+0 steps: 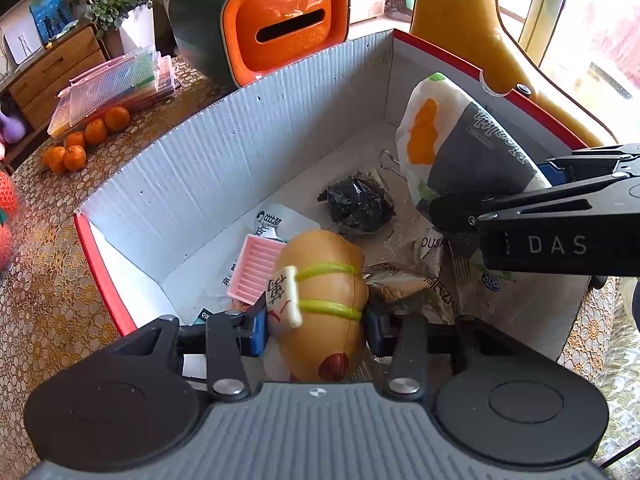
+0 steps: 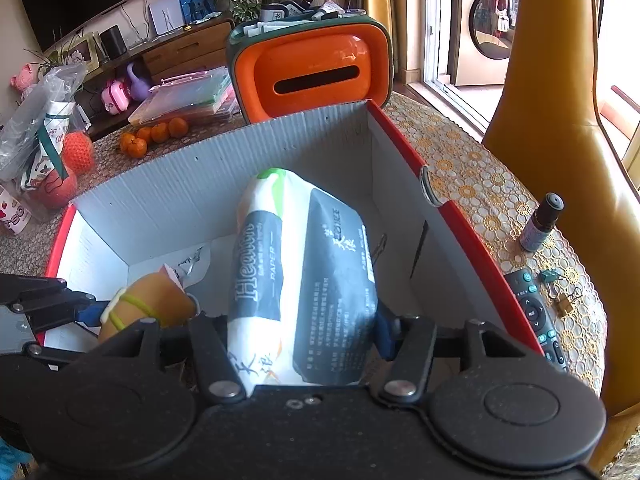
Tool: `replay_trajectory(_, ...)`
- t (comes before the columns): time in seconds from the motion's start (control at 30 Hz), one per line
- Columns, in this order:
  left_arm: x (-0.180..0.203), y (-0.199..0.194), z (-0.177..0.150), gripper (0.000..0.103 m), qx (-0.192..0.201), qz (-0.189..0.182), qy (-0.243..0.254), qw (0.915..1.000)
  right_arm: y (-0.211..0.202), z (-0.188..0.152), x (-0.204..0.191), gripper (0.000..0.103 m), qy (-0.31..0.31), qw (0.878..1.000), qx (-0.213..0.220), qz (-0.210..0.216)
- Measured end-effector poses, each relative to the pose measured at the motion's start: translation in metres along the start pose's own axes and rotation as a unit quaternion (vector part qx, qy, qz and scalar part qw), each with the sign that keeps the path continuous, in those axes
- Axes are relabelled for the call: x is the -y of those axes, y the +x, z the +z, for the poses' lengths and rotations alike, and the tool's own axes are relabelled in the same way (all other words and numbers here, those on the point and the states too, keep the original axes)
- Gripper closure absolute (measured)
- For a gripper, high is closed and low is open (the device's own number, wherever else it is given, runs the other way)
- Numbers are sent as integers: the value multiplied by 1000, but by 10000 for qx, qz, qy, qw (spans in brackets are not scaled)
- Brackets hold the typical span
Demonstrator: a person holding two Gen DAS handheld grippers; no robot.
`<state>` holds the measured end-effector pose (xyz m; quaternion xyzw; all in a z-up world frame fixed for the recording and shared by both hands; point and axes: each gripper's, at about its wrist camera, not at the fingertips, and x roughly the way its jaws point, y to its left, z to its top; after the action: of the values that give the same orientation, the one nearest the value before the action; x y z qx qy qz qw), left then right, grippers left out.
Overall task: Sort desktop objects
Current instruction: 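Open the left gripper to drop the bread toy while the right gripper releases the tissue packet, then move both grippers back from the shoebox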
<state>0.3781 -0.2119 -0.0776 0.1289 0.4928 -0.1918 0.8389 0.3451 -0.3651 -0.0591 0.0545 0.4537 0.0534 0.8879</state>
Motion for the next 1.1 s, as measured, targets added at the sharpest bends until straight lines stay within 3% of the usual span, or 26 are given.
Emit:
replay_trajectory(0.1, 1, -3, 0, 55, 21, 10, 21, 10000, -1, 0, 0, 40, -4, 10000, -10, -36)
replay_trajectory(0.17, 3, -8, 0, 42, 84, 61, 23, 9999, -3, -1, 0, 37, -10, 10000, 16, -40)
replay_trajectory(0.2, 4, -11, 0, 31, 121, 106, -15, 9999, -4, -1, -1, 37, -25, 10000, 16, -55)
replay_trajectory(0.23, 4, -15, 0, 29, 173, 122, -55, 9998, -6, -1, -1, 33, -31, 10000, 27, -68)
replay_trajectory(0.33, 7, -26, 0, 29, 269, 24, -102, 9996, -11, -1, 0, 25, 14, 9999, 80, -74)
replay_trajectory(0.53, 10, -45, -5, 29, 426, 15, -168, 9990, -28, -2, 1, 19, 94, 9998, 195, -54)
replay_trajectory(1.1, 12, -115, -38, 29, 1163, -76, -468, 9921, -109, -24, -8, 14, -76, 9971, 679, 331)
